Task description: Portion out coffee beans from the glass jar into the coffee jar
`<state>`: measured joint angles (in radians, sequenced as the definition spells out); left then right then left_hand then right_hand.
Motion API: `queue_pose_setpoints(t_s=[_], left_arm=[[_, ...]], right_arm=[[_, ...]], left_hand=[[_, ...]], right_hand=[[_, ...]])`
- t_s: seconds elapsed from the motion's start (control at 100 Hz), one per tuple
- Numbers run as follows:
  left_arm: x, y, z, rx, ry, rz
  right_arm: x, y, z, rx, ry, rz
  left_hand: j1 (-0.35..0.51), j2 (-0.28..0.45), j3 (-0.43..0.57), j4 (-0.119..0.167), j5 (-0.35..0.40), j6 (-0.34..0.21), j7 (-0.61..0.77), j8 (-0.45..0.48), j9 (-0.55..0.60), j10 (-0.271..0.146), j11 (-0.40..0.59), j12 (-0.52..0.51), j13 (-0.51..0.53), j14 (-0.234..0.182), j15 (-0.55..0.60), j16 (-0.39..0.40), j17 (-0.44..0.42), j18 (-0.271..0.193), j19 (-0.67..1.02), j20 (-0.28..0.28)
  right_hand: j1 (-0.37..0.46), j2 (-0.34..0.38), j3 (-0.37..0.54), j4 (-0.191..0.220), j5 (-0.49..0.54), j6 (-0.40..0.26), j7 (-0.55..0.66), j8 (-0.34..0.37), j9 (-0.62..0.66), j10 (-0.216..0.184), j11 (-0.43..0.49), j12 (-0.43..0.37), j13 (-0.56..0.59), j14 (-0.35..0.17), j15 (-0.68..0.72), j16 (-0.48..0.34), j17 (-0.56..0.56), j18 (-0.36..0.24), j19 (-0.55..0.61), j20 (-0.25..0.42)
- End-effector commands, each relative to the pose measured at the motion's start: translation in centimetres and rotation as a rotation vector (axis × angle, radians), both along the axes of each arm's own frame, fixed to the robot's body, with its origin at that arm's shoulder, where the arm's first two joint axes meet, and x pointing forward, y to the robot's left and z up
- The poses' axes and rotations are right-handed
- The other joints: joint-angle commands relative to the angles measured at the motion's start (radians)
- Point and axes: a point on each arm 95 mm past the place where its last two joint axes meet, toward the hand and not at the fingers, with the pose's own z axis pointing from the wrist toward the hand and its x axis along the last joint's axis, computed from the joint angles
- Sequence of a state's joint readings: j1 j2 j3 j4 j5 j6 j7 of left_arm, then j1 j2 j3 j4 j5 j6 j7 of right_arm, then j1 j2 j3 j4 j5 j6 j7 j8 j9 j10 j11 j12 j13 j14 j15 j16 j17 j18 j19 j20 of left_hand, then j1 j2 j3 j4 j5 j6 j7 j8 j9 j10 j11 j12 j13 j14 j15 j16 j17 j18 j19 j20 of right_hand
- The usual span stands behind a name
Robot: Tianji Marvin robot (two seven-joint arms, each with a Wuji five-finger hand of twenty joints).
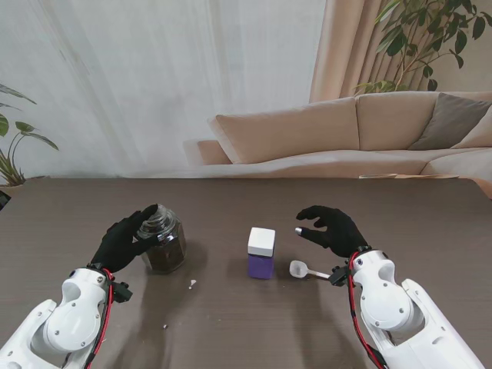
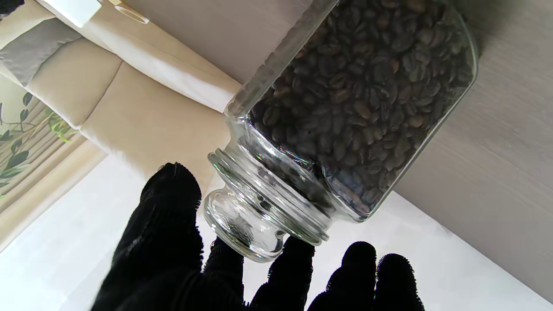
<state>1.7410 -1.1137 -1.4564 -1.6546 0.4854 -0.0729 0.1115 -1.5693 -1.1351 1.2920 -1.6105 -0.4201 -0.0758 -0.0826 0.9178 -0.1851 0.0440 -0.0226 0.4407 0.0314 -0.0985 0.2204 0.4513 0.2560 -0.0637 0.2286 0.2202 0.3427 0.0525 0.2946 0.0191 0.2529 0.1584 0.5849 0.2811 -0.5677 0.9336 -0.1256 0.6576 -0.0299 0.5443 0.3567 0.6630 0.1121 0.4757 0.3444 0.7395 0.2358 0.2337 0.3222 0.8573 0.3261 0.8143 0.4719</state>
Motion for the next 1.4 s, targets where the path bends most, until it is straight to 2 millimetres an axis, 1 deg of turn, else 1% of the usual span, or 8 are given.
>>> queue_pose_setpoints(t_s=[0.0,0.47,0.92,1.39], left_arm=[[-1.3,-1.0,-4.0,0.001,0.151,-0.04],[-0.5,-3.5,-4.3,0.003,0.234,-0.169],[-0.4,-5.1,-4.7,-0.018,0.266,-0.237],[-0.4,-6.8,-3.7,-0.03,0.281,-0.33]], right_arm=[[-0.2,0.1,-0.3,0.005,0.01,0.007],[0.2,-0.1,-0.3,0.008,0.006,-0.002],[0.3,-0.1,-0.5,0.009,0.008,-0.003],[0.4,-0.1,-0.6,0.01,0.013,-0.004]], left_hand=[[-0.01,0.002,0.009,0.003,0.166,0.144,0.217,0.062,0.069,0.006,0.117,0.02,0.0,0.006,0.0,0.004,-0.011,0.0,0.011,0.008],[-0.016,0.008,0.012,0.003,0.17,0.151,0.218,0.062,0.069,0.008,0.116,0.021,0.0,0.005,0.0,0.005,-0.012,0.001,0.009,0.009],[-0.018,0.01,0.01,0.002,0.166,0.153,0.216,0.061,0.075,0.008,0.117,0.022,0.0,0.004,0.0,0.005,-0.014,0.003,0.007,0.008],[-0.02,0.012,0.005,0.002,0.175,0.153,0.219,0.063,0.086,0.002,0.119,0.023,0.005,0.002,0.0,0.005,-0.012,0.003,0.007,0.007]], right_hand=[[-0.008,0.033,-0.009,0.023,0.015,0.0,-0.007,0.016,0.016,0.018,-0.009,0.007,-0.001,-0.005,-0.008,0.006,-0.549,0.019,0.017,0.023],[-0.008,0.034,-0.008,0.023,0.016,0.002,-0.008,0.016,0.015,0.018,-0.009,0.006,0.0,-0.004,-0.008,0.006,-0.549,0.019,0.016,0.023],[-0.009,0.037,-0.006,0.023,0.015,0.002,-0.009,0.015,0.015,0.019,-0.009,0.006,-0.001,-0.004,-0.008,0.006,-0.55,0.02,0.015,0.023],[-0.008,0.039,-0.005,0.024,0.016,0.005,-0.008,0.016,0.015,0.019,-0.008,0.006,-0.002,-0.004,-0.008,0.006,-0.55,0.019,0.016,0.023]])
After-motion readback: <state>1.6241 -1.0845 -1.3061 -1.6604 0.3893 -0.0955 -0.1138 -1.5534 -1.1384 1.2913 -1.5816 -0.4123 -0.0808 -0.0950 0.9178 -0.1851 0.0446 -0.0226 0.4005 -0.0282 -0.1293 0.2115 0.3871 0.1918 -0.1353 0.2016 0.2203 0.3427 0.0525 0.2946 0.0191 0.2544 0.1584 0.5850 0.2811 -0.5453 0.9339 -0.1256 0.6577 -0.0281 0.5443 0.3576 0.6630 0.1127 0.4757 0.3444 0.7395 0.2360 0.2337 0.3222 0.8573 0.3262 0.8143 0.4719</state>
